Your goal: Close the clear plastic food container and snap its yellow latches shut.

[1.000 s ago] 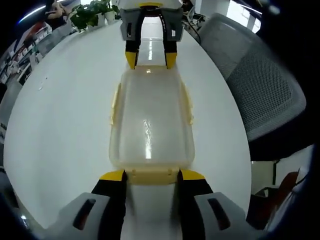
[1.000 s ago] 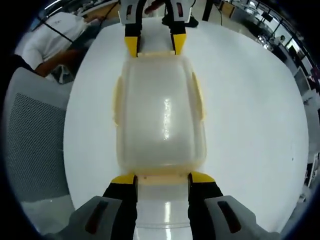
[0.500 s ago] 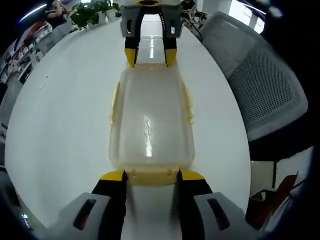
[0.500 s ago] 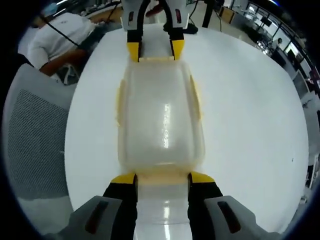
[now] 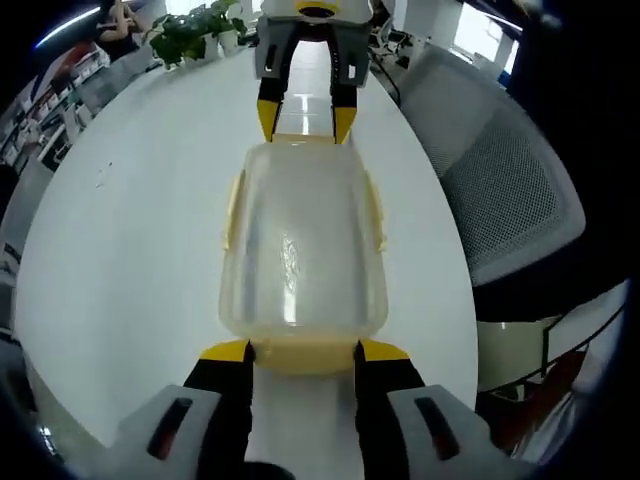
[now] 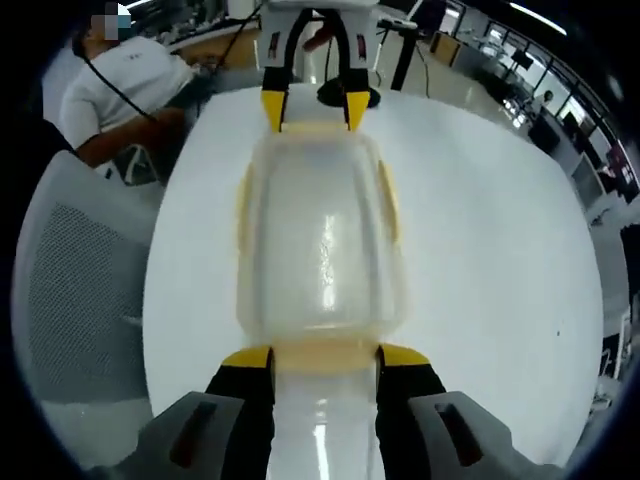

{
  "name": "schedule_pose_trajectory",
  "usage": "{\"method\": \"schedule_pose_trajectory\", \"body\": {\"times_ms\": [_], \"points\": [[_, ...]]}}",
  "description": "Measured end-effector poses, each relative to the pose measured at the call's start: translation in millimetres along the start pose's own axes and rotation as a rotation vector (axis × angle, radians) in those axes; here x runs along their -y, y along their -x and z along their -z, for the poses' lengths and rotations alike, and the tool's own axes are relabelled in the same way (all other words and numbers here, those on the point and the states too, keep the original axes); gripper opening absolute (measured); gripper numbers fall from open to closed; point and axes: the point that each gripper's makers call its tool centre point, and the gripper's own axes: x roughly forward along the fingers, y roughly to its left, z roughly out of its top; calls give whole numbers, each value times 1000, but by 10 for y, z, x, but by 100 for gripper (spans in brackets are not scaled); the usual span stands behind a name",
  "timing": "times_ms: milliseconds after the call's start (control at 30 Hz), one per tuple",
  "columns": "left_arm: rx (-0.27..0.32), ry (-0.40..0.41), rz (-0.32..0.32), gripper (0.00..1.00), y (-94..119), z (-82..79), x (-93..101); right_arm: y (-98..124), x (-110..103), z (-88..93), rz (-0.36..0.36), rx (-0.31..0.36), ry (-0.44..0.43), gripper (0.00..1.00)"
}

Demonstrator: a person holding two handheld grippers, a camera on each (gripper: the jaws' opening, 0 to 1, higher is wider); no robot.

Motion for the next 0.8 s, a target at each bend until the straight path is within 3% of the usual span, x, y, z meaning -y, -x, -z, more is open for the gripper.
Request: {"method": "schedule_pose_trajectory", "body": {"times_ms": [200,367,800], "points": [[28,-6,-1,39,129,-152,-43,220,44,-9,-9,12,-8,38],[17,-17,5,39,151,-191,-40,317,22,-42,-20,18,-19,38],[4,-31,1,38,175,-241,-12,364,-12,-25,6,7,-12,38]]}}
